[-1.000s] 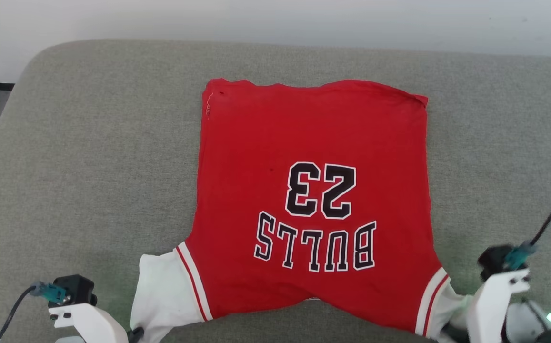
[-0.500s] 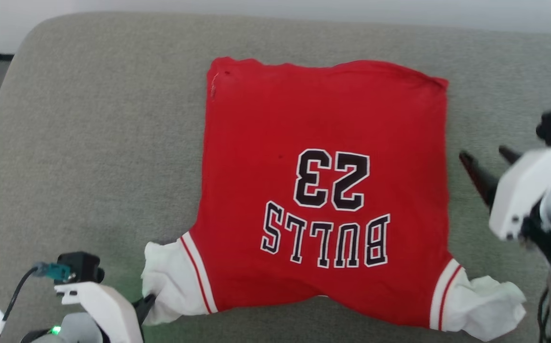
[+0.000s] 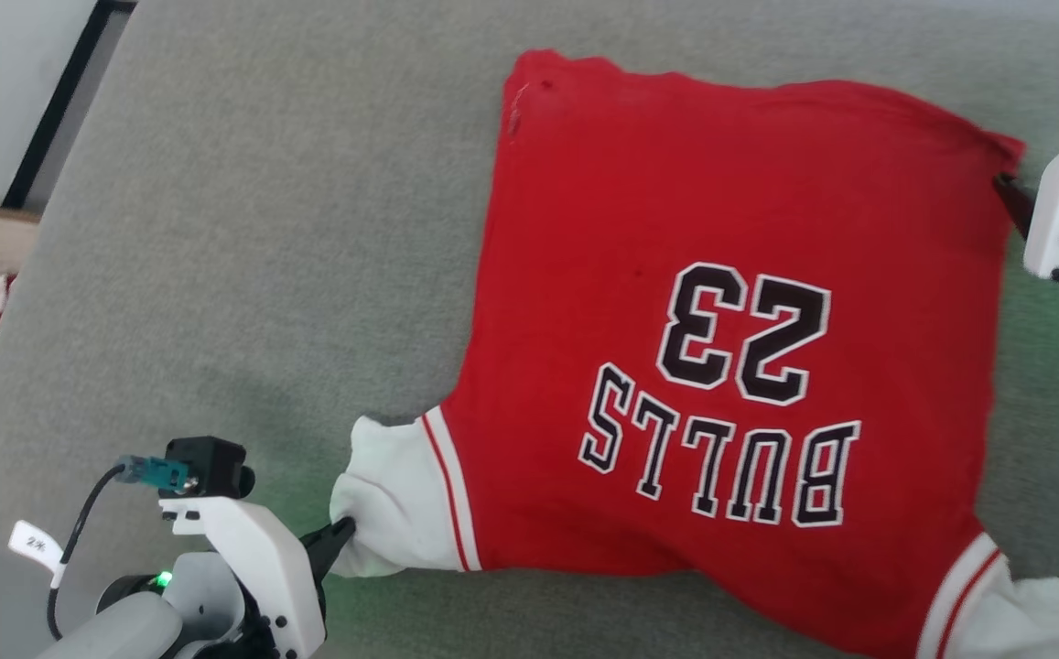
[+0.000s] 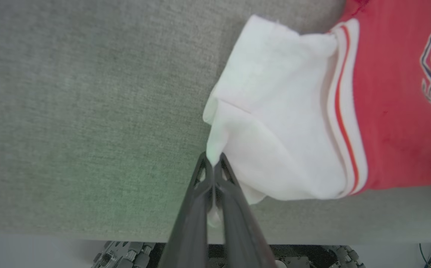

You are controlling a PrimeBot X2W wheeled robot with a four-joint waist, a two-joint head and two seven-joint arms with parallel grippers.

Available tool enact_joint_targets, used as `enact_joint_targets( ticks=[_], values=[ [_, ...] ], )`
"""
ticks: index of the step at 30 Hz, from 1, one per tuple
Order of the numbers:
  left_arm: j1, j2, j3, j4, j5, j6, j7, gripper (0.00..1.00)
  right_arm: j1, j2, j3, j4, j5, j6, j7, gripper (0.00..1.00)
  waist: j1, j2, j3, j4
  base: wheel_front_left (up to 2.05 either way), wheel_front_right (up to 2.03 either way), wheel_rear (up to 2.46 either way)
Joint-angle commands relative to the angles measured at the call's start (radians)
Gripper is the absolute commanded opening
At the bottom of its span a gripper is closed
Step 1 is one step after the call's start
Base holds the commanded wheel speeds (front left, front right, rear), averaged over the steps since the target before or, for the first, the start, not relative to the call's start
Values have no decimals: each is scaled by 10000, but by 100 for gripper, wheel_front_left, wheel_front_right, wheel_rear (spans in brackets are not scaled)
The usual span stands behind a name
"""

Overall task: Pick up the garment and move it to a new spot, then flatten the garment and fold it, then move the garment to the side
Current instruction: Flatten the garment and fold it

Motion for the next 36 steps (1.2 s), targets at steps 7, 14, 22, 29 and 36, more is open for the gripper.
enact_joint_targets(
  ticks=[7,14,22,29,36],
  values=[
    [-562,-536,-78,636,189,-512,60,0,-1493,38,-521,3532,-914,0,1368,100,0,0,728,838,0,0,0],
    [-676,-725,-77,986,139,-664,57,0,-1575,147,-677,5038,-1565,0,2668,0,0,0,798,858,0,0,0],
    [-441,-390,173,1092,28,-550,-180,0,-1929,204,277,4181,-1060,-1,1974,0,0,0,440,50,0,0,0],
    [-192,109,342,811,34,-305,-300,0,-798,-218,1875,2045,564,-3,2057,0,0,0,-6,-985,0,0,0],
    [55,509,481,476,-67,-88,-343,0,1628,-619,2475,-1316,2123,-1,3147,0,0,0,-362,-1921,0,0,0]
  ],
)
